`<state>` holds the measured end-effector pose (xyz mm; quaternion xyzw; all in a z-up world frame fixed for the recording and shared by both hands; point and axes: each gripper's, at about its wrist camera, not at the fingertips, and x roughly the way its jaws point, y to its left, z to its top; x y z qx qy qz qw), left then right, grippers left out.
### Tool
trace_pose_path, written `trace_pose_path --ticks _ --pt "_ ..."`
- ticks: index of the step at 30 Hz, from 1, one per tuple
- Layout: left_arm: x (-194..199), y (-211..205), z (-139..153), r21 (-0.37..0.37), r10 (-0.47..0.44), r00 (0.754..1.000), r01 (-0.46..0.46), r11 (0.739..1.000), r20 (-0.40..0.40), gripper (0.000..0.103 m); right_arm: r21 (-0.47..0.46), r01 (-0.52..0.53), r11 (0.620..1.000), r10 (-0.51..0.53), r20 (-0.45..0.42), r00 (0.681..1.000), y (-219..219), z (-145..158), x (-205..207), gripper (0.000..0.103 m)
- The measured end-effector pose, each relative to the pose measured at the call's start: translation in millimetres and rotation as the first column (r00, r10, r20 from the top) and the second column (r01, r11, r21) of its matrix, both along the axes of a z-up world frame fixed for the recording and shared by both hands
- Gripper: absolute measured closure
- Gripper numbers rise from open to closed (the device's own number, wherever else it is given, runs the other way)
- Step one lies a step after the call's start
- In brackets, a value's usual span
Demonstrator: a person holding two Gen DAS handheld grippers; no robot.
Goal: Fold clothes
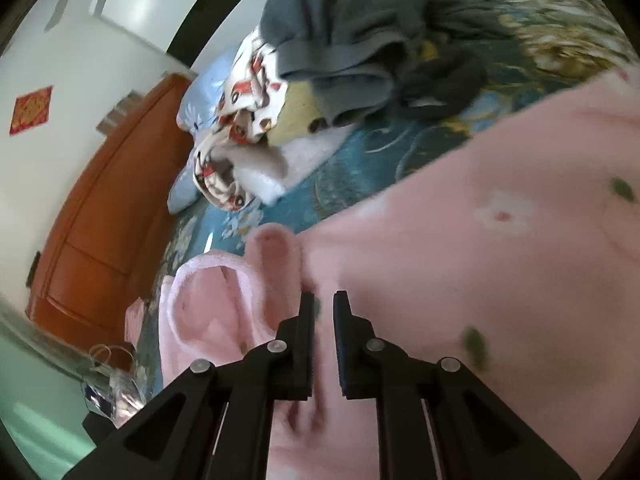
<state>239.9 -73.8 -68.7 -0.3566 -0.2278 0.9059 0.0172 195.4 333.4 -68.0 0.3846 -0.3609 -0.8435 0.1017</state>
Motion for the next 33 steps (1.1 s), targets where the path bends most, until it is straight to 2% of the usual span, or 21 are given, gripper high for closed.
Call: trace_pose_path --ticks 2,4,5,6,10,11,14,15,16,17,18,20,22,25,26,28,30,32,33 --pt "1.3 -1.6 1.8 0.002 0.010 1.000 -0.010 1.000 -0.012 0.029 -0.016 -0.034 0.999 0.033 -0.034 0.999 -4.3 3.6 6.6 0.083" --pt "2.4 -2.7 3.3 0.002 0.016 1.000 -0.016 1.000 -0.023 0.029 0.003 -0.116 0.993 0.116 -0.070 0.991 -22.4 10.5 7.1 0.038" --pt "2.5 -2.8 3.3 -0.001 0.016 1.000 -0.016 1.000 -0.022 0.029 0.030 -0.159 0.987 0.161 -0.086 0.983 -35.0 14.2 5.9 0.036" --pt "2.5 -3.0 3.0 -0.002 0.016 1.000 -0.016 1.000 -0.020 0.029 0.057 -0.201 0.978 0.206 -0.101 0.973 -47.6 18.0 4.8 0.036" --pt "2.9 -4.7 2.2 -0.001 0.018 1.000 -0.018 1.000 -0.017 0.029 0.283 -0.251 0.926 0.288 -0.100 0.952 -98.8 28.7 -13.3 0.036" --pt "3.3 -5.4 2.1 0.002 0.019 1.000 -0.019 1.000 -0.017 0.029 0.361 -0.260 0.896 0.306 -0.073 0.949 -112.4 26.9 -19.6 0.036" --pt "3.8 -7.7 0.6 0.016 0.023 1.000 -0.023 1.000 -0.013 0.029 0.439 -0.297 0.848 0.326 0.011 0.945 -127.5 15.6 -31.5 0.040" --pt "3.7 -7.9 0.2 0.021 0.024 1.000 -0.023 1.000 -0.012 0.029 0.429 -0.310 0.849 0.333 0.022 0.943 -126.1 14.0 -29.9 0.057" --pt "3.6 -8.0 -0.1 0.023 0.023 1.000 -0.023 0.999 -0.012 0.029 0.418 -0.322 0.849 0.340 0.033 0.940 -124.7 12.4 -28.2 0.083" --pt "3.6 -8.0 0.0 0.023 0.022 1.000 -0.022 0.999 -0.013 0.029 0.388 -0.332 0.860 0.343 0.043 0.938 -121.1 13.5 -28.7 0.094" --pt "3.7 -8.2 0.1 0.025 0.022 1.000 -0.021 0.999 -0.015 0.029 0.339 -0.332 0.880 0.342 0.029 0.939 -115.6 16.2 -28.5 0.096" --pt "4.2 -8.9 0.2 0.031 0.020 1.000 -0.020 0.999 -0.019 0.029 0.236 -0.330 0.914 0.339 0.002 0.941 -104.4 21.7 -28.2 0.097" --pt "4.3 -11.3 -0.8 0.049 0.021 1.000 -0.021 0.999 -0.017 0.029 0.149 -0.278 0.949 0.287 -0.047 0.957 -84.7 32.4 -25.5 0.097" --pt "3.6 -13.0 -1.6 0.062 0.025 1.000 -0.024 0.998 -0.013 0.029 0.100 -0.198 0.975 0.204 -0.057 0.977 -57.7 33.6 -17.9 0.097" --pt "3.1 -12.6 -2.0 0.062 0.023 1.000 -0.022 0.998 -0.010 0.029 0.127 -0.164 0.978 0.168 -0.019 0.986 -51.1 26.2 -18.6 0.097" --pt "2.1 -11.1 -3.1 0.061 0.018 1.000 -0.017 0.998 -0.002 0.029 0.115 -0.158 0.981 0.154 0.050 0.987 -44.9 9.5 -21.2 0.094" --pt "2.2 -11.0 -3.3 0.057 0.018 1.000 -0.018 0.998 -0.001 0.029 0.039 -0.136 0.990 0.133 0.059 0.989 -35.3 -2.8 -14.1 0.094" --pt "1.9 -11.9 -4.2 0.060 0.023 1.000 -0.023 0.998 0.004 0.029 0.031 -0.101 0.994 0.100 0.038 0.994 -28.4 -0.8 -5.9 0.087" --pt "1.7 -12.3 -4.9 0.064 0.024 1.000 -0.024 0.998 0.006 0.029 0.048 -0.077 0.996 0.075 0.039 0.996 -24.6 0.2 -2.0 0.073"
